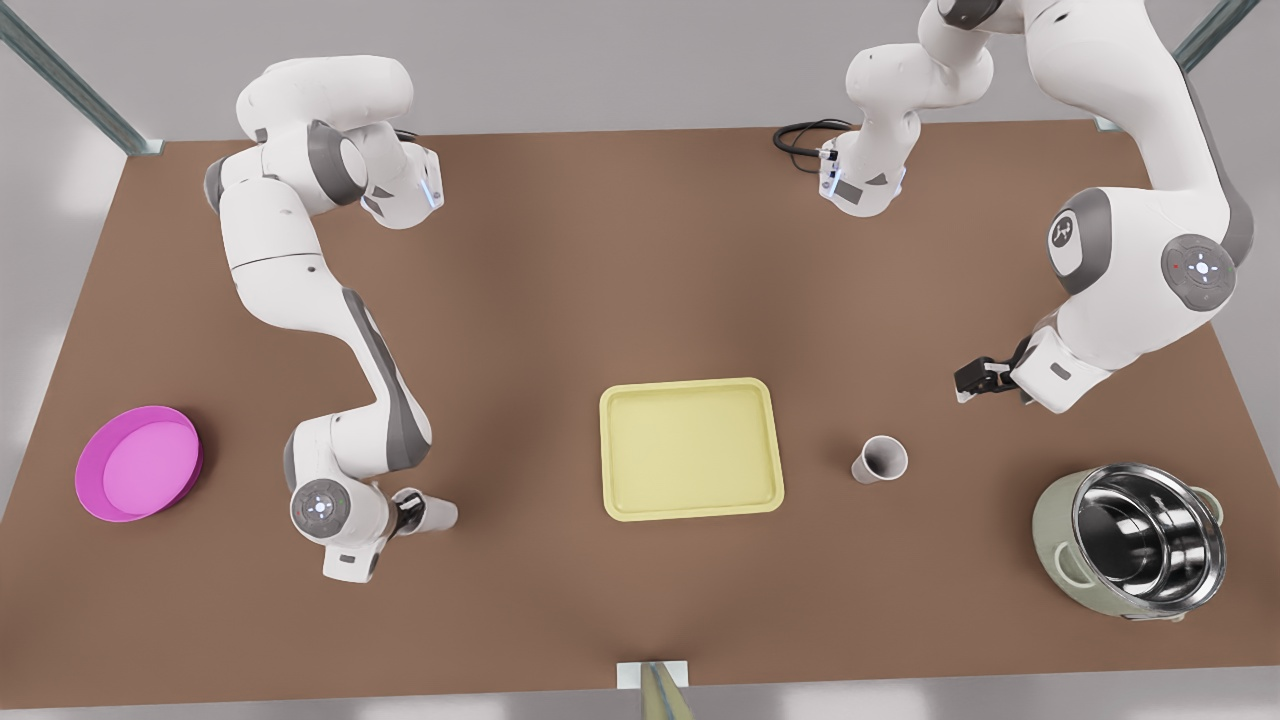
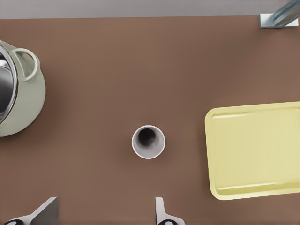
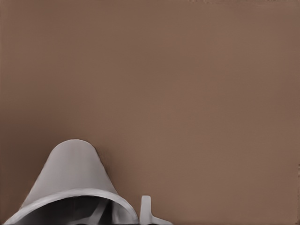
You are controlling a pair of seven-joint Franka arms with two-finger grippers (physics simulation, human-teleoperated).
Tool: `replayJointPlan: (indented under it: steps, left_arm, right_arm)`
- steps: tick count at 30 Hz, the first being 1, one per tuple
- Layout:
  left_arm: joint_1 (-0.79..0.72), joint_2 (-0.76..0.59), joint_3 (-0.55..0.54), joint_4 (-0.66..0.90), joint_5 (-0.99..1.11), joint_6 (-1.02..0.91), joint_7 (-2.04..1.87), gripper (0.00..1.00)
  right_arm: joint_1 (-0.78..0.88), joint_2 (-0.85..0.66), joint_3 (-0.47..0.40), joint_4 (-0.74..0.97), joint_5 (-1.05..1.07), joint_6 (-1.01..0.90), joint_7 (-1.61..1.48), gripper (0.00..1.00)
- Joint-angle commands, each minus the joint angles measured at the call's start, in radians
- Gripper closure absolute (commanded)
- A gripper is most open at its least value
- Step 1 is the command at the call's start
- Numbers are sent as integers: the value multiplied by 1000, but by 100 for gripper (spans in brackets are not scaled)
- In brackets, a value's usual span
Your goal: Use the left arm to pick up the white IKEA cup from the tray and place it on the middle-left position; use the right arm to pick up the white IKEA cup from the tray and place it on the middle-right position
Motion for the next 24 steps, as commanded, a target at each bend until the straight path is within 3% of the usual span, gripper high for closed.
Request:
replayJointPlan:
  steps: [1, 21, 24]
  left_arm:
    - [0, -1, 1, 1, 1, 0, -7, 0]
    - [-1, -1, -1, 1, 2, 0, -9, 0]
    - [-1, -1, -1, 1, 2, 0, -9, 0]
  right_arm:
    - [0, -3, 0, 1, -2, -3, -114, 60]
    - [6, -55, 34, 7, 1, -94, -106, 39]
    - [6, -164, 45, 10, 1, -225, -74, 28]
